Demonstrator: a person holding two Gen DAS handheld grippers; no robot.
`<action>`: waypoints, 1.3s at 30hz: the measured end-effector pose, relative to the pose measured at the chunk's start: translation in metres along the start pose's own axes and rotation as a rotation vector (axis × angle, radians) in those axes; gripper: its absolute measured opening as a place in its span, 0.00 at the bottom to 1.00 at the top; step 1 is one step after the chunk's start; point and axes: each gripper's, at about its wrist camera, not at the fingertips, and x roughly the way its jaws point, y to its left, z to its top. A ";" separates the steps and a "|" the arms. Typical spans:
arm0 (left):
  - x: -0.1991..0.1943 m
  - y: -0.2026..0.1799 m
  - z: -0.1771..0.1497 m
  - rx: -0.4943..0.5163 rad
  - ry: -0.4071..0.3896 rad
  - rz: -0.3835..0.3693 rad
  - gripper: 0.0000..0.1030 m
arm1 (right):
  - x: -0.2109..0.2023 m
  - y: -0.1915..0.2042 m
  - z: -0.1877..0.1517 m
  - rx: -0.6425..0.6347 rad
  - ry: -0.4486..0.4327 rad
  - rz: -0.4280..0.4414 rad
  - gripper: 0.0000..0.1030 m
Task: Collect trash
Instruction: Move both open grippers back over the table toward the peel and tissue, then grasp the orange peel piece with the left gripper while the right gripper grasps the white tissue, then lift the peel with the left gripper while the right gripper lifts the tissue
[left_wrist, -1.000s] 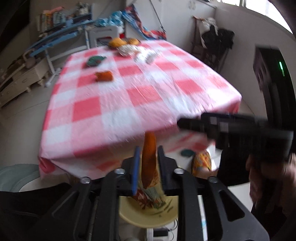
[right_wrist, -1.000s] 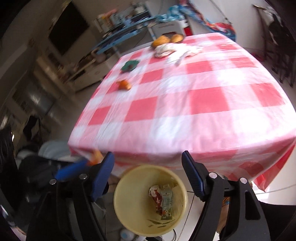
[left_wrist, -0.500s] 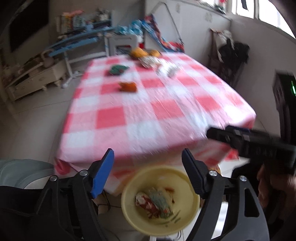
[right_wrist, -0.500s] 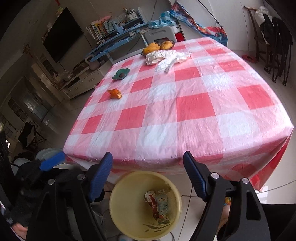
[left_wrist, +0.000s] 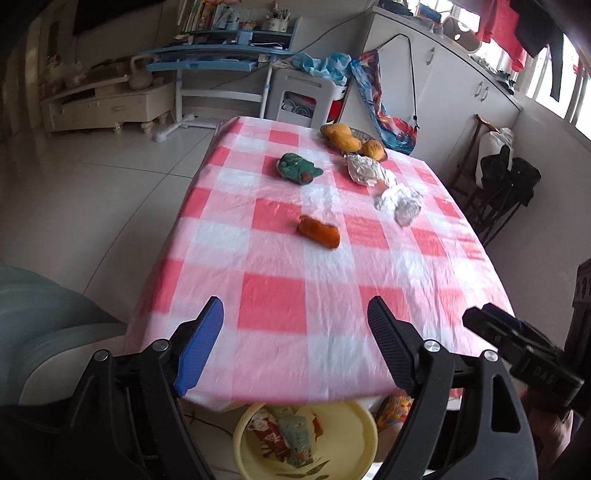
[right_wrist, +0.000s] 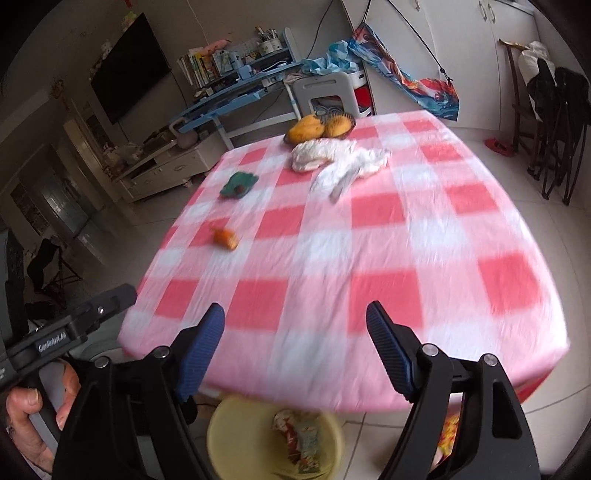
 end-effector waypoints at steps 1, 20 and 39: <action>0.005 -0.002 0.005 -0.003 0.001 -0.001 0.75 | 0.006 -0.002 0.012 -0.015 0.005 -0.012 0.74; 0.122 -0.037 0.062 -0.002 0.056 0.115 0.75 | 0.145 -0.049 0.131 -0.060 0.104 -0.159 0.76; 0.104 -0.019 0.046 0.032 0.047 0.005 0.29 | 0.134 -0.038 0.123 -0.159 0.123 -0.129 0.07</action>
